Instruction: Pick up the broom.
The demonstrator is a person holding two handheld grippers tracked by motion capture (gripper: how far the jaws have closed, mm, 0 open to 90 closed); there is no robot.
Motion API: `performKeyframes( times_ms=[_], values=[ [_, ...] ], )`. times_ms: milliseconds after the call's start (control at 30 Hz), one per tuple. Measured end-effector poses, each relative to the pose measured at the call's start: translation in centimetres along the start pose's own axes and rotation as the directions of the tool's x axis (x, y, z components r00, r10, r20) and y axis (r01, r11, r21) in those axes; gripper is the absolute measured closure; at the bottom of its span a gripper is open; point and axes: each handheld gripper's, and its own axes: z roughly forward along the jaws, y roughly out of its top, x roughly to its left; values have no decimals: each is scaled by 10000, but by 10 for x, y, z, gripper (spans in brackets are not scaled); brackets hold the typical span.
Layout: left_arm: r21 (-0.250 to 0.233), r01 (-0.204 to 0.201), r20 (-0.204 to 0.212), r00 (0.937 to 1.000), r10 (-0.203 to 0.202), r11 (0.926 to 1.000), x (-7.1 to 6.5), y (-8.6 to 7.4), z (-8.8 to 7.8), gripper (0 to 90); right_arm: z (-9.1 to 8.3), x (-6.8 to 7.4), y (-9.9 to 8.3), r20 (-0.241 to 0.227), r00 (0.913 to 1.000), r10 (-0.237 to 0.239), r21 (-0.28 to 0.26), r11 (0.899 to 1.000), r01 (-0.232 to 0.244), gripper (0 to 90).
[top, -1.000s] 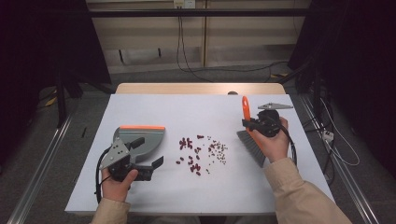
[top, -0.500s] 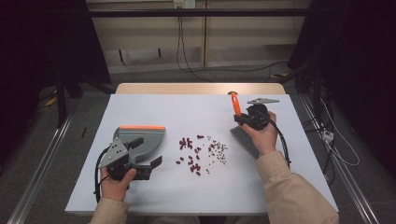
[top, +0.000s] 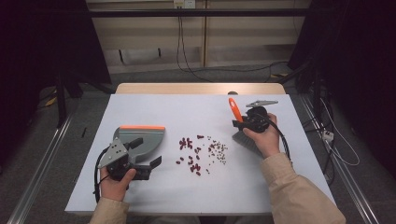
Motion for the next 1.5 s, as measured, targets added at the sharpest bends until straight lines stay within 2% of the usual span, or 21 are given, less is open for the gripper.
performKeyframes(
  times_ms=[133,300,533,633,867,933,1000,1100,1300,1367,1500],
  values=[
    [6,-1,-13,10000,1,10000,0,0,0,38,-5,-5,-6,-115,9998,153,-51,9999,-153,578],
    [40,-11,-4,10000,11,10000,0,0,1,38,-14,-8,-13,-140,9998,-116,-20,9999,115,565],
    [45,-1,21,10000,1,10000,-1,0,2,38,-26,-13,-22,-254,9994,-233,-100,9997,231,535],
    [51,-2,7,10000,2,10000,-1,0,2,38,-31,-14,-27,-341,9990,-279,37,9996,281,554],
    [54,-27,4,10000,27,10000,-2,0,2,38,-34,-10,-36,-238,9960,-860,392,9954,868,606],
    [33,-45,14,10000,45,10000,-1,0,1,38,-35,-9,-36,-212,9956,-912,375,9951,920,675],
    [26,-12,-21,10000,12,10000,-1,0,1,38,-35,-9,-36,-423,9963,-744,327,9966,758,698],
    [-9,-14,-37,10000,13,10000,-1,1,1,38,-35,-6,-36,-442,9957,-810,427,9956,828,701],
    [-14,-48,-26,10000,48,10000,-1,1,0,38,-35,-6,-39,-565,9964,-635,469,9967,662,706],
    [-25,-26,-22,10000,26,10000,-1,1,0,38,-36,-3,-39,-397,9960,-798,538,9952,819,709],
    [-53,-43,-19,10000,42,10000,-2,2,-1,38,-36,3,-40,25,9976,-697,471,9965,695,711]
  ],
)
